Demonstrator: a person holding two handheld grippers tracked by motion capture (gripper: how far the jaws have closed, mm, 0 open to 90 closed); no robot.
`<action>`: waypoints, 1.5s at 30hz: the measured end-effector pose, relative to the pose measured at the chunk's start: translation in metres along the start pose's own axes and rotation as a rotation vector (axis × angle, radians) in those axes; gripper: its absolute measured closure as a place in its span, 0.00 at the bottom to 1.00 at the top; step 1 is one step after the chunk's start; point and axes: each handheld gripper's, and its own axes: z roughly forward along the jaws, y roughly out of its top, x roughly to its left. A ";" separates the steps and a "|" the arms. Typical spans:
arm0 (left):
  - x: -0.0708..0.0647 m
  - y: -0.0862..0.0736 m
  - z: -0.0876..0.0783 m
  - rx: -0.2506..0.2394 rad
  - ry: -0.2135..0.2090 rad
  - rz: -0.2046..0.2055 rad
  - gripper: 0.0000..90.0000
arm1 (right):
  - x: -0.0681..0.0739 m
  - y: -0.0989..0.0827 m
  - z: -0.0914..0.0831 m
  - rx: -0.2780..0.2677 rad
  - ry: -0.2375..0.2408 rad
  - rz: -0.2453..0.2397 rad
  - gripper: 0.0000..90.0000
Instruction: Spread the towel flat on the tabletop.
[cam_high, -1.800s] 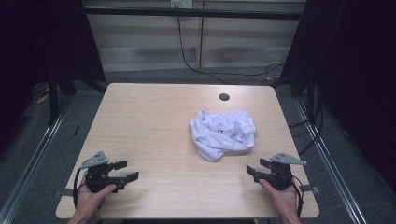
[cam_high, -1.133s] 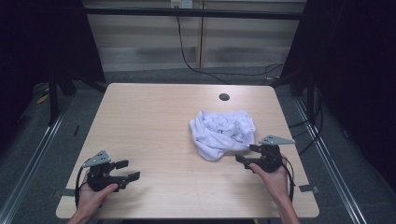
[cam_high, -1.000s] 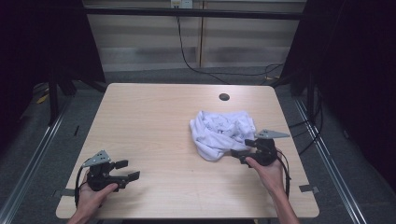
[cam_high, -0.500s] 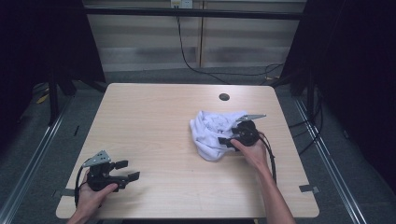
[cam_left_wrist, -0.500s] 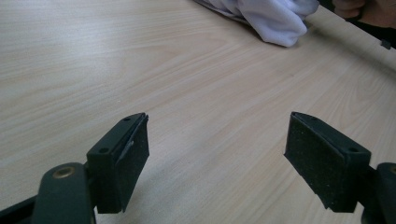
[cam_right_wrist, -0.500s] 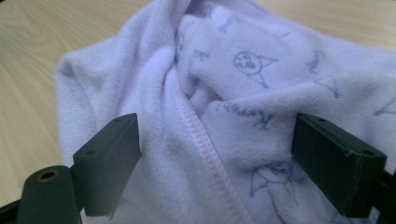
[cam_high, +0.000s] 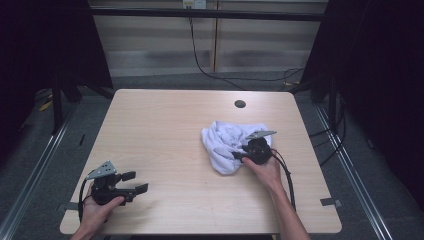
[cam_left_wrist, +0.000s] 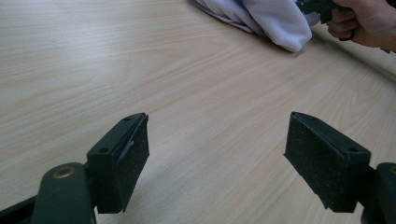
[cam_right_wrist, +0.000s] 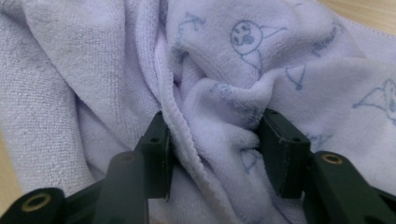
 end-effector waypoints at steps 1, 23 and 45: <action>0.000 0.000 0.000 0.002 0.000 0.002 0.24 | 0.000 0.000 0.000 0.000 0.000 0.000 0.62; -0.012 0.007 0.001 -0.016 -0.022 0.001 0.26 | 0.108 -0.025 -0.006 0.004 0.278 -0.173 0.59; -0.041 0.078 0.103 0.052 -0.183 0.100 0.41 | 0.068 -0.014 -0.032 -0.075 0.200 -0.085 0.42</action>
